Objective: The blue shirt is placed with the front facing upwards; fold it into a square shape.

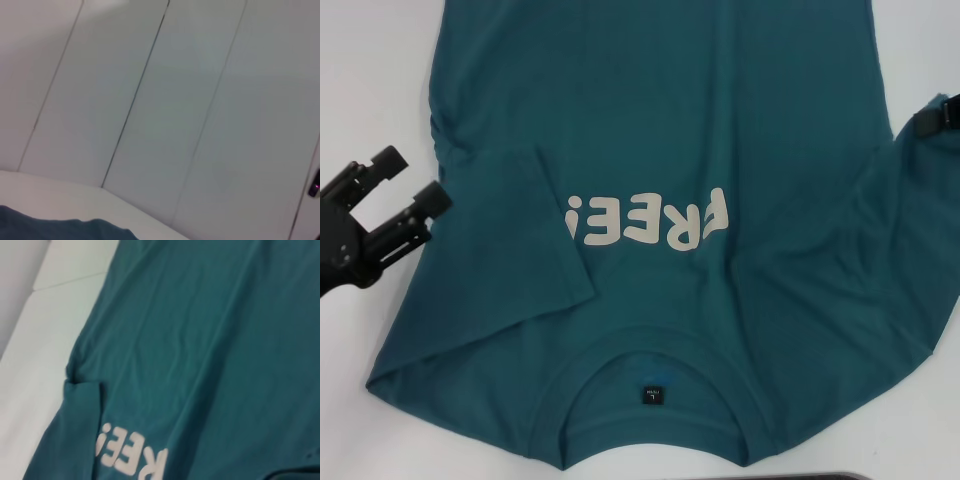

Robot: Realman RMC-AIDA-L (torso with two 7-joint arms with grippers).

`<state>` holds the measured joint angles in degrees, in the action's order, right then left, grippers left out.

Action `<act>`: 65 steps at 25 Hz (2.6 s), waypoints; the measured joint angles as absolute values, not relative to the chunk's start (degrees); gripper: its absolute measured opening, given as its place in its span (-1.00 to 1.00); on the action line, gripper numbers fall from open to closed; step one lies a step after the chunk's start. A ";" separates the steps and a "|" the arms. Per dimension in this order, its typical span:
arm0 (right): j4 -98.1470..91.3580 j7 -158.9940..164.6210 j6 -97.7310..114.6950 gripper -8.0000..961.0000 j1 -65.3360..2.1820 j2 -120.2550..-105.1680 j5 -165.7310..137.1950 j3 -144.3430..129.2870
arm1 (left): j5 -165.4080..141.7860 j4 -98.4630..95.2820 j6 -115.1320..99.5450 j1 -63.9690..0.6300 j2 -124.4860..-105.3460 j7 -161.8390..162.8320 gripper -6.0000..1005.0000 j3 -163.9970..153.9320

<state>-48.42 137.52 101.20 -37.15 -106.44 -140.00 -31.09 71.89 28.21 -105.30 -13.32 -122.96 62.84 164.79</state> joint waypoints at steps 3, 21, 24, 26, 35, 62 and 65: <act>-48.42 137.42 101.52 -0.81 -37.27 -107.10 -140.04 -32.63 | 73.13 28.21 -105.29 -12.87 -122.95 62.89 0.68 164.80; -49.16 138.01 101.08 -0.77 -36.59 -106.69 -141.06 -34.51 | 74.01 28.21 -104.75 -12.25 -122.75 63.75 0.68 164.80; -50.36 139.75 98.77 -0.76 -35.87 -106.39 -144.29 -33.10 | 74.01 28.21 -104.76 -12.23 -122.69 64.06 0.68 164.80; -50.54 140.38 98.11 -0.76 -35.68 -106.31 -145.22 -32.86 | 74.01 28.22 -104.75 -12.22 -122.67 64.07 0.68 164.80; -50.49 142.97 93.61 -0.74 -36.05 -106.47 -150.40 -33.21 | 74.00 28.21 -104.89 -12.08 -122.83 64.15 0.68 164.79; -47.52 138.48 100.64 -0.68 -38.82 -109.58 -138.88 -34.58 | 76.30 28.21 -105.00 -11.80 -123.00 64.16 0.68 164.79; -44.90 138.11 98.32 -0.67 -39.24 -110.11 -138.76 -34.78 | 77.16 28.21 -104.98 -11.72 -123.05 64.16 0.68 164.80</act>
<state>-44.90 138.11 98.32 -39.24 -110.11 -138.76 -34.78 77.16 28.21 -104.98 -11.72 -123.05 64.16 164.80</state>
